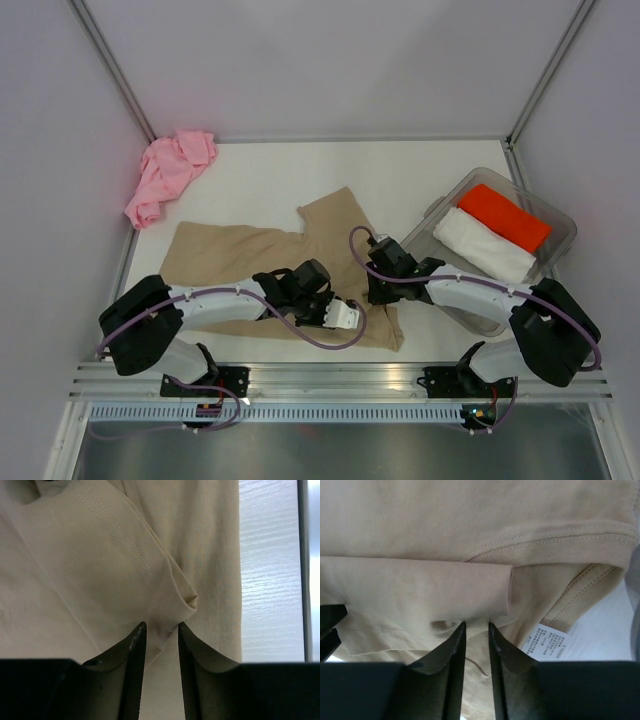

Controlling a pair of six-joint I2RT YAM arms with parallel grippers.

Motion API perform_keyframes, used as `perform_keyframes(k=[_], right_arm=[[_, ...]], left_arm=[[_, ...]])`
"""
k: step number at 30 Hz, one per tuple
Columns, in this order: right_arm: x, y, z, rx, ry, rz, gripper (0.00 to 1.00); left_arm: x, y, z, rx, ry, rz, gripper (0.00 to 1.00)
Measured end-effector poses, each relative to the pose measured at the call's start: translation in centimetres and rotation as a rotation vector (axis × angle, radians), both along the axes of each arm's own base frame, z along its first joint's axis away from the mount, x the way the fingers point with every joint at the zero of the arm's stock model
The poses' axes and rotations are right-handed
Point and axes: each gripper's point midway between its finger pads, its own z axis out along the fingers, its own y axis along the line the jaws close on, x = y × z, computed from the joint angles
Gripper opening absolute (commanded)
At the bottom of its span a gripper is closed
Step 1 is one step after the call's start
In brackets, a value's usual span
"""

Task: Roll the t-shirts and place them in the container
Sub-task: Fold the tshirt

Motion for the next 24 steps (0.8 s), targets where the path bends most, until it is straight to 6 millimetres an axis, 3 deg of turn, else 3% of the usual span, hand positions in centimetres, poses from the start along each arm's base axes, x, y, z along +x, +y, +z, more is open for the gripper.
perform_keyframes(k=[4, 6, 12, 18, 21, 24], right_arm=[[0.0, 0.3, 0.0, 0.012, 0.002, 0.011, 0.06], [0.2, 0.5, 0.1, 0.020, -0.004, 0.015, 0.00], [0.4, 0.5, 0.1, 0.028, -0.006, 0.011, 0.00], [0.7, 0.2, 0.2, 0.022, -0.005, 0.004, 0.00], [1.2, 0.2, 0.8, 0.022, -0.014, -0.001, 0.14], [1.7, 0.1, 1.5, 0.025, -0.032, -0.012, 0.20]], left_arm=[[0.0, -0.2, 0.0, 0.000, 0.006, 0.005, 0.12], [0.0, -0.3, 0.0, -0.002, 0.009, 0.009, 0.03], [-0.1, -0.4, 0.3, -0.011, 0.024, 0.037, 0.02], [0.1, -0.9, 2.8, -0.090, 0.022, 0.091, 0.02], [0.8, -1.1, 3.8, -0.134, 0.022, 0.139, 0.02], [2.1, -0.7, 4.0, -0.156, 0.033, 0.211, 0.02]])
